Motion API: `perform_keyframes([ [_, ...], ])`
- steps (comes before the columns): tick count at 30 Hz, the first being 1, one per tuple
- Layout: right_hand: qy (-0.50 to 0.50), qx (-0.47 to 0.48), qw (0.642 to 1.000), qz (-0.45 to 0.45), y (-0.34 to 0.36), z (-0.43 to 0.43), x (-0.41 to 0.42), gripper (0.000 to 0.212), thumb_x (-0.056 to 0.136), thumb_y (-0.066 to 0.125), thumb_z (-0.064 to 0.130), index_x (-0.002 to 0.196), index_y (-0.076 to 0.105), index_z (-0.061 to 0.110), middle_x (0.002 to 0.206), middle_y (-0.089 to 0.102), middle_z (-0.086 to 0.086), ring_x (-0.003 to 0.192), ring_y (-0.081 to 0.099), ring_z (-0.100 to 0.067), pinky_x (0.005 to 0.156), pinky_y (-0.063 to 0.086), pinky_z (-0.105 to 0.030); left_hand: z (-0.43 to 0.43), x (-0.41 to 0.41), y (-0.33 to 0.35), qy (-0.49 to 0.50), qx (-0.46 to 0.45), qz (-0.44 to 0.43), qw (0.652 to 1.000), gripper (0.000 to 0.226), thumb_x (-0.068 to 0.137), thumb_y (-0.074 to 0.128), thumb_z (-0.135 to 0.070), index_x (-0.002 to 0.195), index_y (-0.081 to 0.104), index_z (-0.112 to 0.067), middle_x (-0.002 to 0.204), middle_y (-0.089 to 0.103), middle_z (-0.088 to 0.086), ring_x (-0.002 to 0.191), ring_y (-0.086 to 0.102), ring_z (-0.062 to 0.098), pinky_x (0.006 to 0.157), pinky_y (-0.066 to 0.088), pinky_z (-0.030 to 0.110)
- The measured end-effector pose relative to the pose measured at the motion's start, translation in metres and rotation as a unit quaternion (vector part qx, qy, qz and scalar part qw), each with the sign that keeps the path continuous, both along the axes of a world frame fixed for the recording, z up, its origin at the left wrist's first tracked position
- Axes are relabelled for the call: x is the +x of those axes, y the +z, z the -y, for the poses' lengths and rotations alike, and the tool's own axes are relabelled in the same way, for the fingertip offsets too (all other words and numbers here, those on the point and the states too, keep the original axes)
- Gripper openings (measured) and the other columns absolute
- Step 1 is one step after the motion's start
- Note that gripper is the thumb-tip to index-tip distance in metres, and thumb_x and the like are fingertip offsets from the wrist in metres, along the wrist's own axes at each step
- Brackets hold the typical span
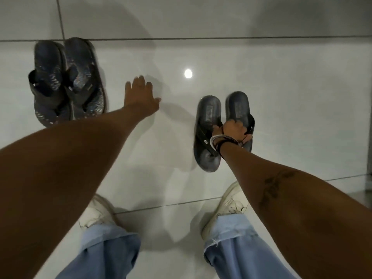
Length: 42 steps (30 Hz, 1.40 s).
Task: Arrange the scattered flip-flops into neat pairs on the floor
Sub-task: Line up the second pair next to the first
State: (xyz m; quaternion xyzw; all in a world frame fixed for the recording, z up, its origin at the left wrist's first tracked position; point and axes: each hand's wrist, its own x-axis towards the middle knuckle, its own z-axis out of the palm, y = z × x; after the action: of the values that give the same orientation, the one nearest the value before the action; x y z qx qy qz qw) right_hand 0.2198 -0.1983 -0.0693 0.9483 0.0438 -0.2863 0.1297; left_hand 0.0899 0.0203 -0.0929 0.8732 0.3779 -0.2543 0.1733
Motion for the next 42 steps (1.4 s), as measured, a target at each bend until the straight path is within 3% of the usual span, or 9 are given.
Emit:
perform_keyframes([
  [3, 0.011, -0.058, 0.998, -0.037, -0.014, 0.014, 0.004, 0.012, 0.08, 0.064, 0.03, 0.088, 0.069, 0.022, 0.105, 0.069, -0.008, 0.112, 0.055, -0.033, 0.111, 0.022, -0.058, 0.021, 0.013, -0.009, 0.029, -0.023, -0.041, 0.999, 0.073, 0.098, 0.044, -0.05, 0.151, 0.023, -0.005, 0.16, 0.008, 0.023, 0.148, 0.008, 0.035, 0.12, 0.008, 0.051],
  [5, 0.002, -0.046, 0.999, -0.028, -0.022, 0.022, 0.004, 0.007, 0.081, 0.063, 0.025, 0.08, 0.068, 0.022, 0.096, 0.072, -0.007, 0.107, 0.058, -0.032, 0.111, 0.022, -0.058, 0.035, 0.015, -0.017, 0.043, -0.032, -0.058, 0.997, 0.073, 0.097, 0.044, -0.052, 0.151, 0.024, -0.009, 0.16, 0.004, 0.023, 0.148, 0.005, 0.036, 0.118, 0.007, 0.052],
  [10, 0.082, -0.002, 0.996, -0.029, -0.022, 0.026, 0.009, 0.03, 0.08, 0.061, 0.024, 0.056, 0.042, 0.021, 0.088, 0.07, -0.005, 0.102, 0.059, -0.031, 0.107, 0.023, -0.051, 0.061, 0.007, -0.037, 0.075, -0.063, -0.085, 0.991, 0.072, 0.098, 0.041, -0.053, 0.154, 0.017, -0.016, 0.161, -0.002, 0.021, 0.148, 0.001, 0.037, 0.118, 0.005, 0.054],
  [17, 0.159, 0.091, 0.983, 0.003, -0.007, -0.001, 0.049, 0.011, 0.079, 0.058, 0.022, 0.07, 0.052, 0.022, 0.073, 0.062, -0.004, 0.087, 0.065, -0.031, 0.103, 0.036, -0.049, 0.065, 0.008, -0.042, 0.067, -0.035, -0.066, 0.995, 0.066, 0.1, 0.039, -0.049, 0.154, 0.021, -0.015, 0.16, 0.005, 0.025, 0.147, 0.009, 0.038, 0.117, 0.011, 0.054],
  [20, 0.164, 0.136, 0.977, 0.021, 0.006, -0.037, 0.085, 0.002, 0.082, 0.057, 0.023, 0.081, 0.057, 0.022, 0.088, 0.067, -0.008, 0.098, 0.063, -0.032, 0.107, 0.033, -0.05, 0.065, 0.011, -0.045, 0.059, -0.021, -0.042, 0.997, 0.068, 0.1, 0.034, -0.054, 0.154, 0.02, -0.015, 0.161, 0.008, 0.018, 0.148, 0.007, 0.037, 0.118, 0.007, 0.055],
  [23, 0.154, 0.124, 0.979, 0.042, 0.006, -0.067, 0.106, 0.016, 0.088, 0.053, 0.022, 0.098, 0.065, 0.017, 0.103, 0.069, -0.008, 0.106, 0.061, -0.031, 0.107, 0.035, -0.047, 0.07, 0.005, -0.05, 0.061, -0.01, -0.01, 0.998, 0.069, 0.099, 0.029, -0.057, 0.154, 0.02, -0.016, 0.162, 0.008, 0.015, 0.148, 0.006, 0.036, 0.118, 0.006, 0.056],
  [29, 0.152, 0.12, 0.98, 0.048, -0.011, -0.083, 0.108, 0.017, 0.09, 0.051, 0.014, 0.074, 0.057, 0.016, 0.094, 0.068, -0.011, 0.102, 0.065, -0.03, 0.106, 0.033, -0.045, 0.068, -0.002, -0.055, 0.037, -0.007, -0.016, 0.999, 0.068, 0.101, 0.025, -0.055, 0.155, 0.015, -0.016, 0.161, 0.003, 0.019, 0.148, 0.009, 0.036, 0.118, 0.011, 0.054],
  [35, 0.155, 0.132, 0.979, 0.025, -0.02, -0.091, 0.118, 0.02, 0.09, 0.051, 0.01, 0.101, 0.068, 0.008, 0.106, 0.071, -0.014, 0.104, 0.065, -0.033, 0.107, 0.039, -0.045, 0.067, -0.004, -0.053, 0.029, -0.016, -0.025, 0.999, 0.066, 0.101, 0.022, -0.054, 0.155, 0.012, -0.018, 0.161, -0.002, 0.02, 0.148, 0.008, 0.034, 0.118, 0.012, 0.051],
  [42, 0.133, 0.138, 0.98, 0.046, -0.02, -0.097, 0.12, 0.018, 0.09, 0.051, 0.012, 0.097, 0.067, 0.01, 0.104, 0.07, -0.013, 0.105, 0.063, -0.033, 0.11, 0.034, -0.047, 0.058, -0.003, -0.05, 0.014, -0.037, -0.038, 0.998, 0.065, 0.101, 0.017, -0.054, 0.155, 0.017, -0.018, 0.161, 0.002, 0.021, 0.147, 0.013, 0.035, 0.117, 0.012, 0.054],
])
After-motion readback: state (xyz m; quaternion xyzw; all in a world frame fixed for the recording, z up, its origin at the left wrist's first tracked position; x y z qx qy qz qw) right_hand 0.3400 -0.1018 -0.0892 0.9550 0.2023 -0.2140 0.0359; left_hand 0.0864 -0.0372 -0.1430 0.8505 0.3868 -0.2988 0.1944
